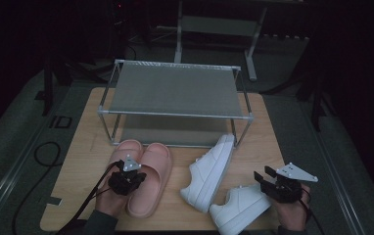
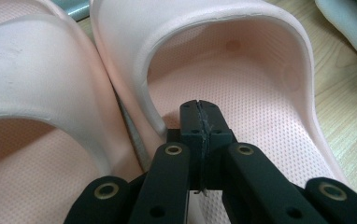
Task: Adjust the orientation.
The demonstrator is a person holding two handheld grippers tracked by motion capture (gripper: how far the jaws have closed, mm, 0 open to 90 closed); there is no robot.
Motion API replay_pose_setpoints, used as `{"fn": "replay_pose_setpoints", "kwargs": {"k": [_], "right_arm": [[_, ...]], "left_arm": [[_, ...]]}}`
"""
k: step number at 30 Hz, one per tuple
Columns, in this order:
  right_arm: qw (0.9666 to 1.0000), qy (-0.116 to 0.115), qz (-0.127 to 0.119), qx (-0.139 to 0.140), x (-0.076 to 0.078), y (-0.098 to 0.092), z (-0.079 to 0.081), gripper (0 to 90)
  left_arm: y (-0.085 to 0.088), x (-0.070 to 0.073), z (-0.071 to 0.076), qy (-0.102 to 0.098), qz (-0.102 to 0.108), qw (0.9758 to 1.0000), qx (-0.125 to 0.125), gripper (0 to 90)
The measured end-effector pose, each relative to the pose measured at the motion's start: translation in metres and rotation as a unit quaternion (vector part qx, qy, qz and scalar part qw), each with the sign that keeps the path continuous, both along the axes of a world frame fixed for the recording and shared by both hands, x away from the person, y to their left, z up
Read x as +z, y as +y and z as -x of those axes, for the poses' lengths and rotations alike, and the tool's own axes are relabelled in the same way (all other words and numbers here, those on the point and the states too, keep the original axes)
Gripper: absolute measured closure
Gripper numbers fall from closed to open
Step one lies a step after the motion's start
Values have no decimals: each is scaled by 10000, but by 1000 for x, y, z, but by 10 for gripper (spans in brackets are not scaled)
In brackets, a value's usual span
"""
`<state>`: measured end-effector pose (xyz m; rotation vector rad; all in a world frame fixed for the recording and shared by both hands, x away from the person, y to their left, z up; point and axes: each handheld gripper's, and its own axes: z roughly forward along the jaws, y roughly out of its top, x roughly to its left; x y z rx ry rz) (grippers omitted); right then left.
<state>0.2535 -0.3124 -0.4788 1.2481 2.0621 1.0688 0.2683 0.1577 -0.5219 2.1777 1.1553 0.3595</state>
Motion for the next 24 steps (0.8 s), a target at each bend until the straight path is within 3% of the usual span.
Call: {"fn": "replay_pose_setpoints", "kwargs": {"k": [14, 24], "right_arm": [[10000, 15, 17, 11, 0, 0, 0, 509], [10000, 15, 40, 11, 0, 1, 0, 509]], "left_arm": [[5, 0, 8, 37, 57, 10000, -24, 883], [7, 2, 12, 48, -75, 9999, -72, 870]]}}
